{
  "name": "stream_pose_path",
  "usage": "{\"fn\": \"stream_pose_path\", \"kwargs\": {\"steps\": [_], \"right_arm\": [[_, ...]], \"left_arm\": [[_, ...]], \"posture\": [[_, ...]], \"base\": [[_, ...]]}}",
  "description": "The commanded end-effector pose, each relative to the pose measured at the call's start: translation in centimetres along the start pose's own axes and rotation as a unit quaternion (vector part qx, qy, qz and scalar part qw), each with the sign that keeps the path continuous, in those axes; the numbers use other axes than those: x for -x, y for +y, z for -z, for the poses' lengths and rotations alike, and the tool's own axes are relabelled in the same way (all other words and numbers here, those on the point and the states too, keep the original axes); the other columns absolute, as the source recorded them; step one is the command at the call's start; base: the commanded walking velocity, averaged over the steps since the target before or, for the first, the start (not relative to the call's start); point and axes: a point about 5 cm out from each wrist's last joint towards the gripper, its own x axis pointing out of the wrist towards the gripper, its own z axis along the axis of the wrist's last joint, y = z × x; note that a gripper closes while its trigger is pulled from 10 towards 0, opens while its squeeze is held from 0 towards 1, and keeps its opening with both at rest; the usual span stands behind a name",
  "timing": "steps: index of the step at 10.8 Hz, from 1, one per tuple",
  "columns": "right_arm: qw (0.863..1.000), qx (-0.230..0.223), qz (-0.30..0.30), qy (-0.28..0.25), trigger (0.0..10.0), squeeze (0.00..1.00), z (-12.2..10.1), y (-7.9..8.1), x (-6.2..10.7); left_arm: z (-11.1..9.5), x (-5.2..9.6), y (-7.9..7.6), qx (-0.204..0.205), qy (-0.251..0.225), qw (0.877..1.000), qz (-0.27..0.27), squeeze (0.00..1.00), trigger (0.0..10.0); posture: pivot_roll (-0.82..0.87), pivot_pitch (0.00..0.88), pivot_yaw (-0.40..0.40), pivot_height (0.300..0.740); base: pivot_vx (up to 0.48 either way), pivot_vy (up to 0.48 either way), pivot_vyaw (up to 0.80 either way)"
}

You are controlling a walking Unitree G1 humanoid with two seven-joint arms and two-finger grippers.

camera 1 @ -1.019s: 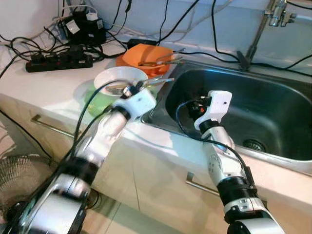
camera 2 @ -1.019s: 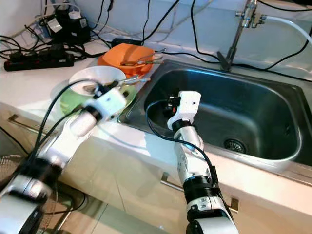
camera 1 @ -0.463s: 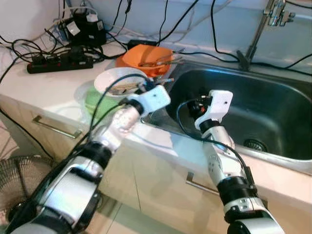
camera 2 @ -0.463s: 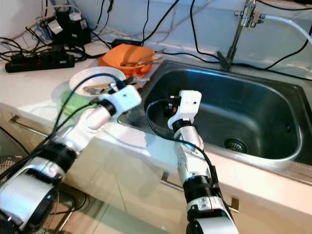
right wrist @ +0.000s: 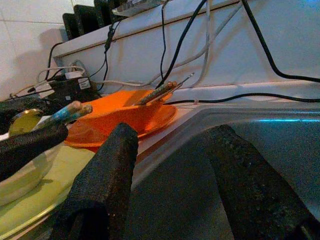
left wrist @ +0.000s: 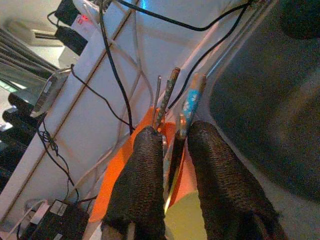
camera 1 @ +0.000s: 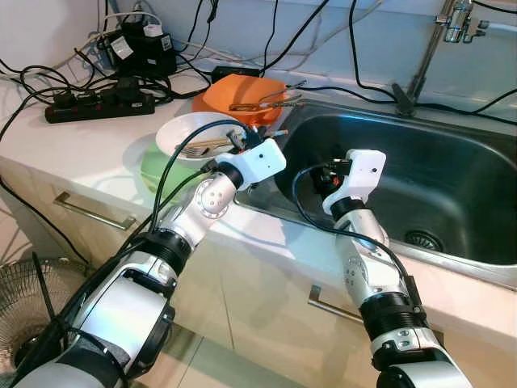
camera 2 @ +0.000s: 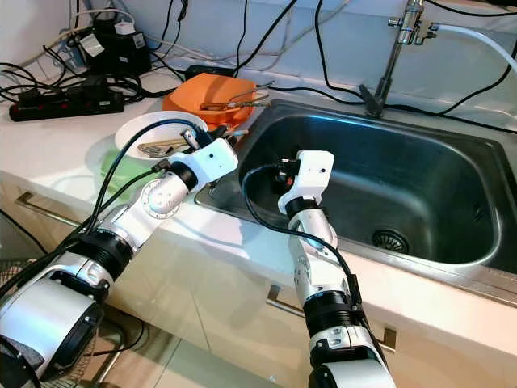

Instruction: Kitchen organization

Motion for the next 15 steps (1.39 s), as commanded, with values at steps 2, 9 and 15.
{"fn": "stream_pose_path", "kwargs": {"steps": [2, 9, 15], "right_arm": [[1.0, 0.001, 0.002, -0.007, 10.0, 0.0, -0.2, -0.1, 0.0], [1.0, -0.001, -0.005, -0.005, 10.0, 0.0, 0.0, 0.3, -0.1], [1.0, -0.004, -0.011, 0.0, 10.0, 0.0, 0.2, 0.5, -0.2]], "left_arm": [[-0.1, -0.2, 1.0, -0.015, -0.003, 1.0, -0.019, 0.0, 0.0], [-1.0, 0.6, 2.8, 0.14, -0.065, 0.988, -0.016, 0.0, 10.0], [-3.1, 2.9, 6.8, 0.276, -0.155, 0.949, 0.009, 0.0, 10.0]], "posture": [[0.12, 0.0, 0.068, 0.74], [0.13, 0.0, 0.061, 0.74], [0.16, 0.0, 0.045, 0.74]], "base": [[0.0, 0.0, 0.0], [0.0, 0.0, 0.0], [0.0, 0.0, 0.0]]}}
